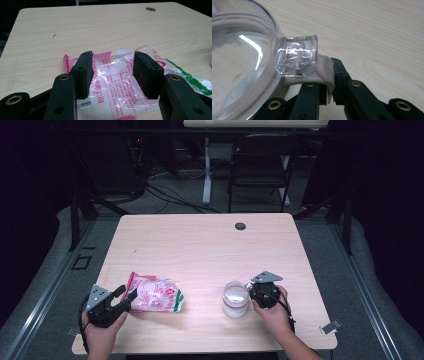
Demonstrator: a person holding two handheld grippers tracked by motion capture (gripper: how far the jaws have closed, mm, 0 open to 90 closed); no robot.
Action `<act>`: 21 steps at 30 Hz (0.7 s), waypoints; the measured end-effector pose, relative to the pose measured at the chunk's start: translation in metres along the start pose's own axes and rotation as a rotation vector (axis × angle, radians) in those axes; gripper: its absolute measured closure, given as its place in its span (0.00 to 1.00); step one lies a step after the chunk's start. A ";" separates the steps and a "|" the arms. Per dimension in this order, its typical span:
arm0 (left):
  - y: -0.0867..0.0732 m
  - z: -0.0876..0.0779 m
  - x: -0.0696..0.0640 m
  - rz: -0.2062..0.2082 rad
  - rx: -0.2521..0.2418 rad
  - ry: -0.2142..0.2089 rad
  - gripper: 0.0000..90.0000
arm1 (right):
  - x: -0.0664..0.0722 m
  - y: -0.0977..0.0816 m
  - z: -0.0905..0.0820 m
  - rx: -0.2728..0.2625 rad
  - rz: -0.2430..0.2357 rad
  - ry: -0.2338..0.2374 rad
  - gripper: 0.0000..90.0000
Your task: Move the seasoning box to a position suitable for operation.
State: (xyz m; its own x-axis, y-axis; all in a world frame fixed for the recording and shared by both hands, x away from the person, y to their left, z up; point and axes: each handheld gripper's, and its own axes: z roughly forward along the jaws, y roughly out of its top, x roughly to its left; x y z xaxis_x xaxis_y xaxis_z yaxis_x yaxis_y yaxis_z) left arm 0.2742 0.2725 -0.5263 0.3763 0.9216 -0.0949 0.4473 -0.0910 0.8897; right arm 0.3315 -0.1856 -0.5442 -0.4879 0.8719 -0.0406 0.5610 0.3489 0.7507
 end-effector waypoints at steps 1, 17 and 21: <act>0.000 0.001 -0.001 -0.004 -0.006 -0.002 0.57 | 0.004 0.003 0.003 -0.003 0.003 -0.009 0.94; 0.022 0.023 -0.042 0.074 -0.003 -0.115 0.57 | 0.020 -0.003 -0.003 -0.012 -0.008 0.017 0.80; 0.042 0.033 -0.061 0.106 -0.009 -0.176 0.58 | 0.018 -0.007 -0.023 -0.021 -0.045 0.030 0.74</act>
State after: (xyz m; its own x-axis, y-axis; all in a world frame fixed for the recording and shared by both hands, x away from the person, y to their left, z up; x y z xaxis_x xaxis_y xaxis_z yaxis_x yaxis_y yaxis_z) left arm 0.2970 0.1998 -0.4975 0.5571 0.8269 -0.0762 0.3908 -0.1801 0.9027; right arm 0.3040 -0.1804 -0.5352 -0.5322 0.8448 -0.0553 0.5240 0.3800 0.7622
